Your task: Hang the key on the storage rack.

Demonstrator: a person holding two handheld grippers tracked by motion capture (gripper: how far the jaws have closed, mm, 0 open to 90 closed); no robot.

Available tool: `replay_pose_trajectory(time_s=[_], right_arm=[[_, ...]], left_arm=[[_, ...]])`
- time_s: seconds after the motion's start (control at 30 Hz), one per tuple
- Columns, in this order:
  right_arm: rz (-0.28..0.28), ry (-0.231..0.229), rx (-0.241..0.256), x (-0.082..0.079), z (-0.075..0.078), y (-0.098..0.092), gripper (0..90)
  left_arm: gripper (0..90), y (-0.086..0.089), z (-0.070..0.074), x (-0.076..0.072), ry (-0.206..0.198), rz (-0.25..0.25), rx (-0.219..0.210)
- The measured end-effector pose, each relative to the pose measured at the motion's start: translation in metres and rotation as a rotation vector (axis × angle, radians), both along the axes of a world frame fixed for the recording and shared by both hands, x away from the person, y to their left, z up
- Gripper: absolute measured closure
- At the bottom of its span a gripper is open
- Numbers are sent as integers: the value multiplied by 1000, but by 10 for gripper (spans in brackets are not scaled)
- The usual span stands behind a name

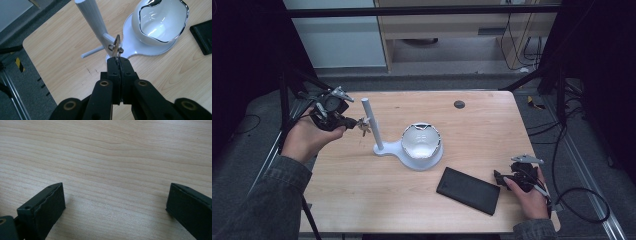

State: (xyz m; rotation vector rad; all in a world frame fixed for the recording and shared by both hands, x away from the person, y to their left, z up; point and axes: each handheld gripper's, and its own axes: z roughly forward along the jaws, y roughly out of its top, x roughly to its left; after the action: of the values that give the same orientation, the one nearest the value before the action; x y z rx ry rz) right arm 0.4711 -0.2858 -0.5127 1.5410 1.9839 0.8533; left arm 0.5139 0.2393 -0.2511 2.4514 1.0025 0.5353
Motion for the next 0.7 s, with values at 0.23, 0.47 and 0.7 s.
replay_pose_trajectory(time_s=[0.23,0.47,0.7], right_arm=[[-1,0,-1,0,0,0,21],[1,2,1,0,0,0,21],[3,0,-2,0,0,0,21]], left_arm=[[900,-4,-8,4,15,-6,27],[900,-1,-6,5,-4,-8,5],[900,-8,2,5,-13,-9,-1]])
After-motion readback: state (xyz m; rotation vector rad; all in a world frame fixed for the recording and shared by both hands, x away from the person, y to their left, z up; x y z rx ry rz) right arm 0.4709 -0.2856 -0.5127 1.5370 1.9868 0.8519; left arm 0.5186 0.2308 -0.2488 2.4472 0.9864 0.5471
